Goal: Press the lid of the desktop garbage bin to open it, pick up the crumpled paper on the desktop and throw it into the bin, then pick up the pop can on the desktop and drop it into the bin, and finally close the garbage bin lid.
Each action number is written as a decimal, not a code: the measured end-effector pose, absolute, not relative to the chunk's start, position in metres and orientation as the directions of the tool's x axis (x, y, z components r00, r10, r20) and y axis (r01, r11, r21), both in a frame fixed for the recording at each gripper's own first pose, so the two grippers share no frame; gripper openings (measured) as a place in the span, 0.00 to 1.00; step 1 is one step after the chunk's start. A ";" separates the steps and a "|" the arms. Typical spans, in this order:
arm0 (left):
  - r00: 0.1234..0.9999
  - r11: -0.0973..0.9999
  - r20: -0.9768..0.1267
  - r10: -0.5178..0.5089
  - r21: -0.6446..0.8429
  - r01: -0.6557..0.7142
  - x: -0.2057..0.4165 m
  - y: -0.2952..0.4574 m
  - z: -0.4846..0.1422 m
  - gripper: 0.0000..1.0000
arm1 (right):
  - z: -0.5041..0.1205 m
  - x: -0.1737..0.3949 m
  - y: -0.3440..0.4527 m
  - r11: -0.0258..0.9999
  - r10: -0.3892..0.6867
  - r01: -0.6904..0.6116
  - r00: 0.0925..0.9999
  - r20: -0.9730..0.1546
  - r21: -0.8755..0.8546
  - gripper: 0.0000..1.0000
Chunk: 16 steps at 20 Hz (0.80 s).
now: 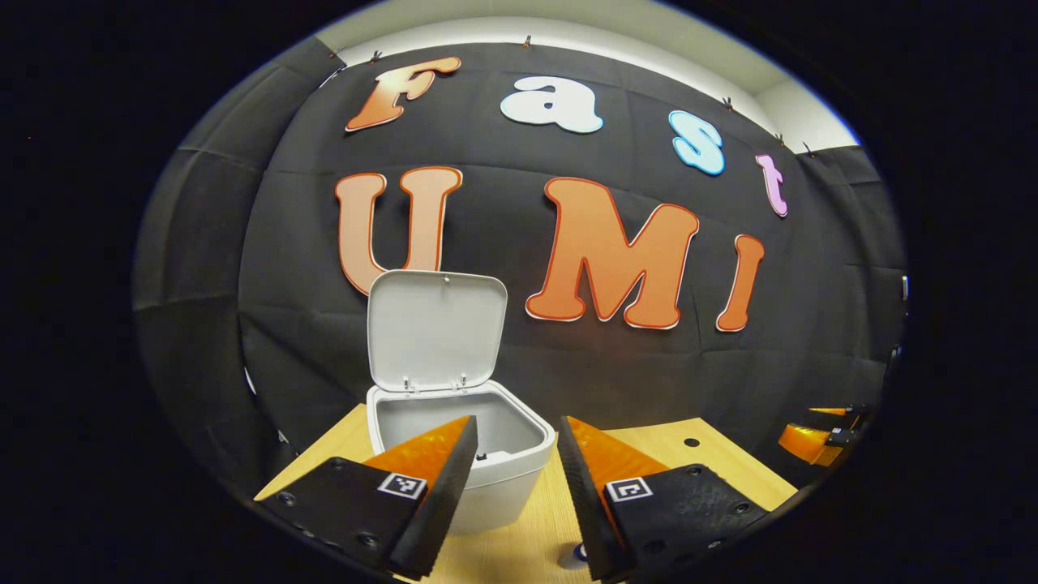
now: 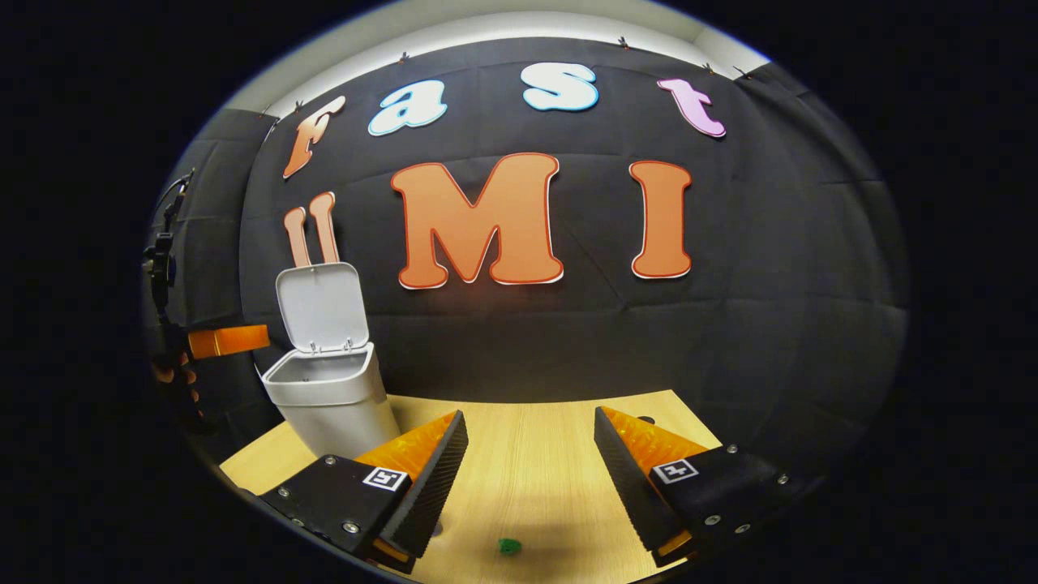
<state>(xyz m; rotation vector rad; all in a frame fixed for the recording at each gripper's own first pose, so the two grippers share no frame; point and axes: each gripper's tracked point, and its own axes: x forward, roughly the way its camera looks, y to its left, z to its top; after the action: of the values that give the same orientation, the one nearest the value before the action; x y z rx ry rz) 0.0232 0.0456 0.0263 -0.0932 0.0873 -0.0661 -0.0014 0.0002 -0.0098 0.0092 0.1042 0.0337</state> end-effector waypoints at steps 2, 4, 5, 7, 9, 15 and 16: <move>0.994 0.993 -0.083 -0.075 -0.096 0.067 0.026 0.047 0.026 0.66 | -0.014 -0.001 -0.001 1.000 0.030 -0.031 0.993 -0.112 -0.005 0.94; 0.995 0.994 -0.078 -0.068 -0.095 0.061 0.028 0.049 0.026 0.83 | -0.020 0.001 0.002 0.999 0.035 -0.036 0.991 -0.127 -0.009 0.94; 0.994 0.994 -0.082 -0.070 -0.092 0.062 0.029 0.048 0.021 0.87 | -0.027 0.002 0.002 0.999 0.037 -0.038 0.989 -0.143 -0.005 0.94; 0.993 0.995 -0.092 -0.070 -0.083 0.062 0.031 0.049 0.016 0.87 | -0.042 0.004 0.001 0.999 0.037 -0.038 0.982 -0.184 -0.003 0.94; 0.992 0.995 -0.102 -0.080 -0.073 0.073 0.032 0.047 0.010 0.90 | -0.065 0.008 -0.002 0.999 0.027 -0.035 0.969 -0.247 -0.026 0.94; 0.986 0.995 -0.137 -0.091 -0.043 0.086 0.033 0.050 -0.007 0.93 | -0.157 0.006 0.011 0.997 0.058 -0.073 0.874 -0.482 -0.014 0.94; 0.986 0.996 -0.142 -0.092 -0.035 0.088 0.032 0.051 -0.009 0.93 | -0.175 0.003 0.012 0.997 0.054 -0.075 0.849 -0.525 -0.018 0.94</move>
<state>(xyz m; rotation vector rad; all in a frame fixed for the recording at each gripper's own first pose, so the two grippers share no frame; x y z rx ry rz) 0.0315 0.0511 -0.0094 -0.0282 0.1442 -0.0905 0.0027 0.0115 -0.1747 -0.0384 0.5523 0.0681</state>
